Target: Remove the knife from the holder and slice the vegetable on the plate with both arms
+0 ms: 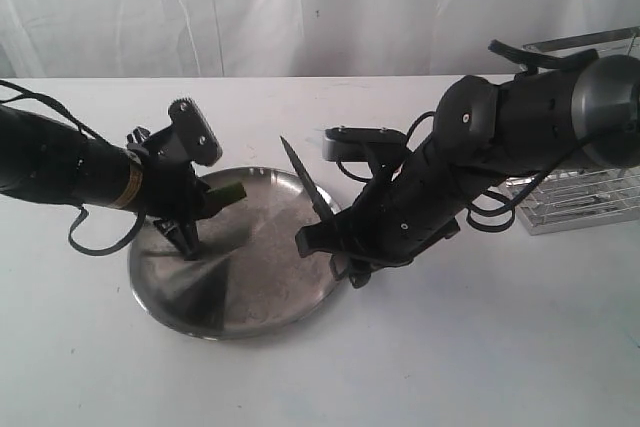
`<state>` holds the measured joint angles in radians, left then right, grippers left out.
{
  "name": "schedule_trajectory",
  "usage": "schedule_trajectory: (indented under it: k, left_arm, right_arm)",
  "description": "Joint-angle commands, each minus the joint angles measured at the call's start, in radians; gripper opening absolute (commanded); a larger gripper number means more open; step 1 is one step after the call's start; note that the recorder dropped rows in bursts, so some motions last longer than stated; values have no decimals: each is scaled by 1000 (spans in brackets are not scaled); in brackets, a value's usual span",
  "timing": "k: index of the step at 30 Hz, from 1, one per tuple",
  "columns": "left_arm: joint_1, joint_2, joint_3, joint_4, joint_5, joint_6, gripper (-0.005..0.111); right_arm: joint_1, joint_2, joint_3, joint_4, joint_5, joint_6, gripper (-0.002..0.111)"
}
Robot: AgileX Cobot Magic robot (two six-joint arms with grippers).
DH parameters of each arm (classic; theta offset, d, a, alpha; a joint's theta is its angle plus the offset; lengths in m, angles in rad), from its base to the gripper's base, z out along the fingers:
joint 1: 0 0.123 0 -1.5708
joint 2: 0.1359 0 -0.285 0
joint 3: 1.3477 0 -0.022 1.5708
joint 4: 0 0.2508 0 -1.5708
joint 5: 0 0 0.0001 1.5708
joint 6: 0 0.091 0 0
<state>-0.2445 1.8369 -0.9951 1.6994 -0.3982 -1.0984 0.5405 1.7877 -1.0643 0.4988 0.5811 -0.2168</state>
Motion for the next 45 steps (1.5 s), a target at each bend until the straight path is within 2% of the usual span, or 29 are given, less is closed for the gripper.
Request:
schedule_trajectory:
  k: [1,7,11,20,24,31,33,35,39,45]
  left_arm:
    - [0,-4,17,45,-28,-166,0]
    - [-1,51,29,45,-108,-158,0]
    - [-1,65,29,45,-102,-158,4]
    - [-1,52,29,45,-99,-158,44]
    - [1,-6,18,45,-99,-132,53]
    - [3,-167,-12,45,-94,-137,53]
    - [3,-200,-12,45,-44,-154,52]
    - [3,-209,-12,45,2,-202,42]
    - [3,-188,-12,45,46,-241,0]
    - [3,-172,-12,-32,53,-239,1]
  right_arm:
    - [-3,-5,-6,0,-46,4,0]
    - [-1,-5,-6,4,-15,12,0]
    - [-1,-5,-6,-1,38,-14,0]
    - [9,-5,-6,-8,114,-48,0]
    - [50,-5,-16,-7,108,-48,0]
    - [99,7,-64,-46,46,50,0]
    - [99,19,-64,-79,46,96,0]
    - [104,37,-64,-81,74,101,0]
    - [146,58,-64,-90,82,105,0]
    - [177,58,-64,-162,21,209,0]
